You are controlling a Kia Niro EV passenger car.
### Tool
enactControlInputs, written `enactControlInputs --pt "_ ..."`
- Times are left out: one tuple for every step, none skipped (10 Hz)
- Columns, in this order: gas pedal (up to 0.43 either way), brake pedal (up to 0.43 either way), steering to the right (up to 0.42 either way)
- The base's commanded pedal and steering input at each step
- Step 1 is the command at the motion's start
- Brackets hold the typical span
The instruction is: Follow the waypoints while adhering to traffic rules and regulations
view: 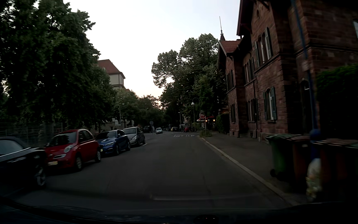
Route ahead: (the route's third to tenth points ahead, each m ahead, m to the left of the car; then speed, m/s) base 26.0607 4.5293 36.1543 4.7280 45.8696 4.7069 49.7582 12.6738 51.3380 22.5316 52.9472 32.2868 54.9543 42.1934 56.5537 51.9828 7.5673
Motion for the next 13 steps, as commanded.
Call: enactControlInputs --pt "0.0 0.0 -0.006" --pt "0.0 0.0 -0.006" --pt "0.0 0.0 -0.006" --pt "0.0 0.0 -0.005" --pt "0.0 0.0 -0.005" --pt "0.0 0.0 -0.005" --pt "0.0 0.0 -0.005" --pt "0.0 0.0 -0.005" --pt "0.0 0.0 -0.005" --pt "0.0 0.0 -0.004" --pt "0.0 0.0 -0.004" --pt "0.0 0.0 -0.005" --pt "0.0 0.0 -0.005"
